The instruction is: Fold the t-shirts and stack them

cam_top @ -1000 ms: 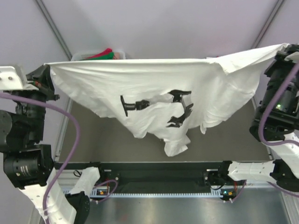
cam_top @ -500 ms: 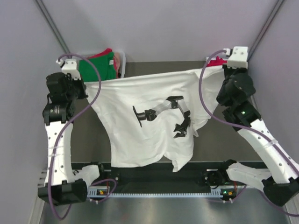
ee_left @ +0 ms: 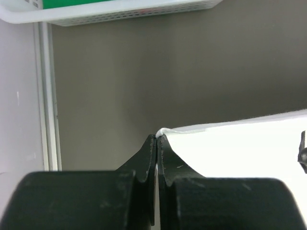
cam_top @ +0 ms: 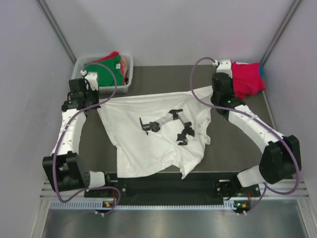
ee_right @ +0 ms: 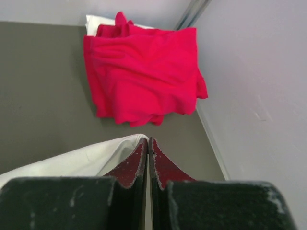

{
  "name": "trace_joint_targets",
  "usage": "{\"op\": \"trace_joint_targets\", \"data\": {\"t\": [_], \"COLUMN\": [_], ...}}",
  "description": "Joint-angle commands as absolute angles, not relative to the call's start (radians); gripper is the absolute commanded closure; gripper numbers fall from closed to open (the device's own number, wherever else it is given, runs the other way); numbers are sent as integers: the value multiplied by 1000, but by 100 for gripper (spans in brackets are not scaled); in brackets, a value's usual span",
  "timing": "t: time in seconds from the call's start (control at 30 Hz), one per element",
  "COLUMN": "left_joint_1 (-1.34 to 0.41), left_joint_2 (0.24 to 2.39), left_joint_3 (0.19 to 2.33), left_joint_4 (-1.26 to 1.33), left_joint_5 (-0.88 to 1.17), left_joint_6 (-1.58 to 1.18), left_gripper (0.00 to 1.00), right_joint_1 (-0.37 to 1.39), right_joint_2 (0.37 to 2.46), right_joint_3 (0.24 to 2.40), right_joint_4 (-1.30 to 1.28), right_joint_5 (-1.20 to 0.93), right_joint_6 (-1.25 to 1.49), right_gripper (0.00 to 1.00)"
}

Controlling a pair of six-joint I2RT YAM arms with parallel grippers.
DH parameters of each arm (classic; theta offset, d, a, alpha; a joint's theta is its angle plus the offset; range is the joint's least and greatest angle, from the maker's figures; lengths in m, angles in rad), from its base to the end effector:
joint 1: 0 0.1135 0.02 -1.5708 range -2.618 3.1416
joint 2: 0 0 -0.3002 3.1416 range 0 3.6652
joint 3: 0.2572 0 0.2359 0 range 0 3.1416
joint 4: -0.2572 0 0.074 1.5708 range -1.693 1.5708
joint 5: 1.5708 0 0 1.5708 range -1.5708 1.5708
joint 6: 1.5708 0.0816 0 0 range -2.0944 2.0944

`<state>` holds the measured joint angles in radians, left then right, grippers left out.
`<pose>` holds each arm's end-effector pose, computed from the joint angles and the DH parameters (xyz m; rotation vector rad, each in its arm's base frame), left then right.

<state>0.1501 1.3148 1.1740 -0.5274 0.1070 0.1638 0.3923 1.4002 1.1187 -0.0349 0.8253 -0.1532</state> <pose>0.2980 0.0363 0.3352 0.0733 2.2338 0.0511 0.3258 0.0699 0.3634 0.0630 1.8235 -0.6056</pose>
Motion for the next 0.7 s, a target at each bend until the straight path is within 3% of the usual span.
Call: {"op": "trace_joint_targets", "data": {"t": [0.0,0.33,0.67], "left_joint_1": [163,156,155], "left_joint_2": [1361,1705,1888], "left_joint_3": [1169,1442,1670], "left_joint_4": [-393,-391,-408], "left_joint_5": [75,32,11], "left_joint_6": [206,232,218], "left_gripper": [100,100,100], "right_joint_1": [344,269,247], "right_joint_2": [1443,1701,1871], "right_joint_3": [1190,1434,1595], "right_joint_4": [51,34,-45], "right_joint_5": [812,736,681], "right_joint_6": [-124,-146,-117], "right_gripper": [100,100,100]}}
